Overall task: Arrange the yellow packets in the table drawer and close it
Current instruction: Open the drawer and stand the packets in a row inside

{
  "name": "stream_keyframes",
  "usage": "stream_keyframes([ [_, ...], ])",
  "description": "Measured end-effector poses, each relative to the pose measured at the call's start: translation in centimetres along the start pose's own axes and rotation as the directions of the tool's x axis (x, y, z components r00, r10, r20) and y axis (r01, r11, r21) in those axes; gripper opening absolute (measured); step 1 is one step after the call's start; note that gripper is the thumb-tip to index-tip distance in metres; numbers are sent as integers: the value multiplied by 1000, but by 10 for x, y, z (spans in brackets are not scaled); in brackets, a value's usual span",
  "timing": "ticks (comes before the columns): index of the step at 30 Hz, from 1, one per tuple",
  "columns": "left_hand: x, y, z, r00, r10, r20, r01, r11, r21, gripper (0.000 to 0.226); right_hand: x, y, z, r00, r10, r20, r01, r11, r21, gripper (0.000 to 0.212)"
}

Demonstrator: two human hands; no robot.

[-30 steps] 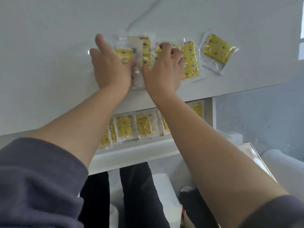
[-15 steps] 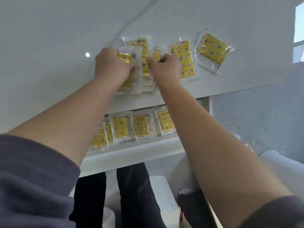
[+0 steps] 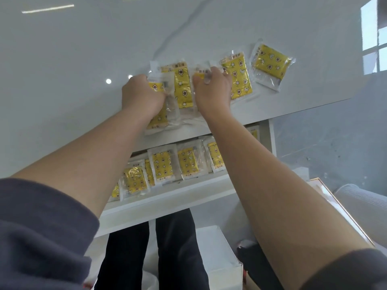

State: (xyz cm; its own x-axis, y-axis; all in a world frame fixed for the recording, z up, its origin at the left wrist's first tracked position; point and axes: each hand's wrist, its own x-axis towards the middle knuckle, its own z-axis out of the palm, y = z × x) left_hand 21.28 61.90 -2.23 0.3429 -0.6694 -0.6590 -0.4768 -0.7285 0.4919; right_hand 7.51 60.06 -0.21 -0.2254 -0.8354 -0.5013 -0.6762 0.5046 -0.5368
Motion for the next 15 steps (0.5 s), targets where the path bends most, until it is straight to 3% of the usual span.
stream_keyframes([
  [4, 4, 2, -3, 999, 18, 48, -18, 1000, 10, 25, -10, -4, -3, 996, 29, 80, -43, 982, 183, 56],
  [9, -13, -15, -15, 985, 50, 167, -58, 997, 44, 29, -33, 12, -7, 983, 174, 57, -183, 924, 335, 51],
  [11, -27, -38, -21, 974, 47, 222, -64, 995, 72, 38, -49, 27, -12, 978, 197, 62, -206, 918, 338, 42],
  [13, -45, -68, -26, 964, 39, 263, -63, 994, 84, 50, -71, 45, -15, 975, 180, 130, -214, 919, 331, 20],
  [15, -64, -100, -27, 949, 37, 312, -68, 994, 89, 57, -97, 64, -14, 965, 160, 206, -216, 932, 290, 14],
])
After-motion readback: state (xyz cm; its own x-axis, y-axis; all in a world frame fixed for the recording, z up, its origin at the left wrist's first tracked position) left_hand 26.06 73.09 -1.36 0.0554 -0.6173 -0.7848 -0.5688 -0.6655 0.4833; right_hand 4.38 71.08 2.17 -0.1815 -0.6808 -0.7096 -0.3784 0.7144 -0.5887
